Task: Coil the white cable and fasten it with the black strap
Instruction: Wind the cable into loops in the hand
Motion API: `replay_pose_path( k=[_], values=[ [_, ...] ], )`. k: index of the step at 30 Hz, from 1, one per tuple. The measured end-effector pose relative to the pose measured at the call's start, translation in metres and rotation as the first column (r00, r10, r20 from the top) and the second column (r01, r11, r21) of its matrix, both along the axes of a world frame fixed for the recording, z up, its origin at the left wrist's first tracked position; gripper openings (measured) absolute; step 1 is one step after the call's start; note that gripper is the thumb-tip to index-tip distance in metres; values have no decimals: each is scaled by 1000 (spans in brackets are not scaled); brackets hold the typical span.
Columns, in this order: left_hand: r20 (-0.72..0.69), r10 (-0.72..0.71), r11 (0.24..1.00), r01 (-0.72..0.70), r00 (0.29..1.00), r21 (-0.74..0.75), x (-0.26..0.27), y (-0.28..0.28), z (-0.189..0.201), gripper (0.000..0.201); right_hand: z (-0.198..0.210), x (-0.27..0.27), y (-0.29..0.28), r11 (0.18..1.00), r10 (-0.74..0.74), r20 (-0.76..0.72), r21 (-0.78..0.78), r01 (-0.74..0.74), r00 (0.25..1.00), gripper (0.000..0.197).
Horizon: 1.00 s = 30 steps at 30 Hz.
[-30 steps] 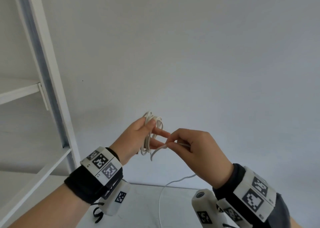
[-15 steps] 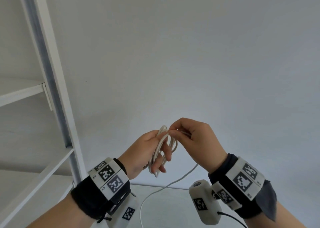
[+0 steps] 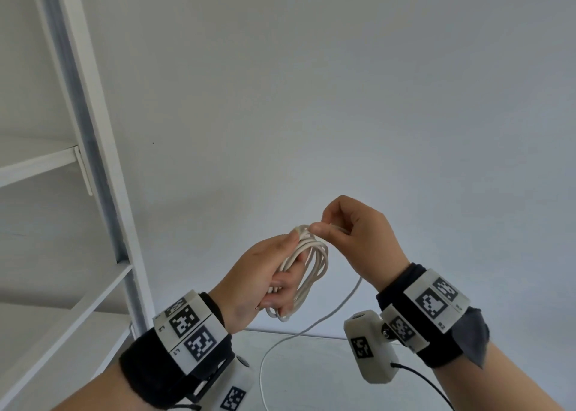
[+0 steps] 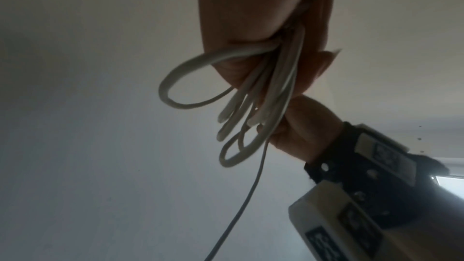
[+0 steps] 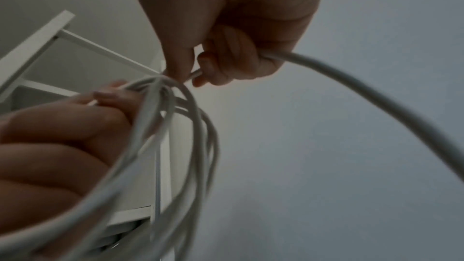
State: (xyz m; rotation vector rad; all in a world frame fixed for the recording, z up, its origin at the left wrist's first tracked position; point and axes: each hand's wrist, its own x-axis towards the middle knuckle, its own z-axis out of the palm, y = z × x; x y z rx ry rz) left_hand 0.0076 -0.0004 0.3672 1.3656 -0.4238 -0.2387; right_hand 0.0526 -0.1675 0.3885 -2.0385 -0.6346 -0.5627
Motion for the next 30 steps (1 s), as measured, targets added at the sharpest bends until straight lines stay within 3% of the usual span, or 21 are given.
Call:
replay_pose_path(
  k=[6, 12, 16, 19, 21, 25, 30],
  values=[
    [-25, -104, 980, 98, 994, -174, 4, 6, 11, 34, -23, 13, -3, 999, -23, -81, 26, 25, 996, 48],
    [-66, -108, 917, 73, 992, -393, 12, 18, 32, 37, -66, 25, -20, 998, -3, -330, 56, 22, 944, 31],
    [-61, -43, 896, 12, 997, -444, 19, 27, 36, 38, -91, 17, -27, 980, 76, -488, 199, 26, 870, 20],
    [-74, 3, 902, -35, 997, -430, 22, 29, 34, 38, -106, 12, -32, 969, 91, -526, 243, 47, 846, 13],
    [-79, 49, 912, -77, 996, -403, 24, 28, 30, 38, -112, 7, -33, 984, 44, -495, 170, 47, 868, 14],
    [-80, 139, 921, -158, 987, -356, 31, 24, 23, 36, -115, -7, -29, 992, -77, -337, -123, 37, 938, 17],
    [-87, 204, 904, -222, 975, -365, 38, 20, 20, 34, -108, -24, -17, 948, -87, -190, -317, 23, 978, 13]
  ],
)
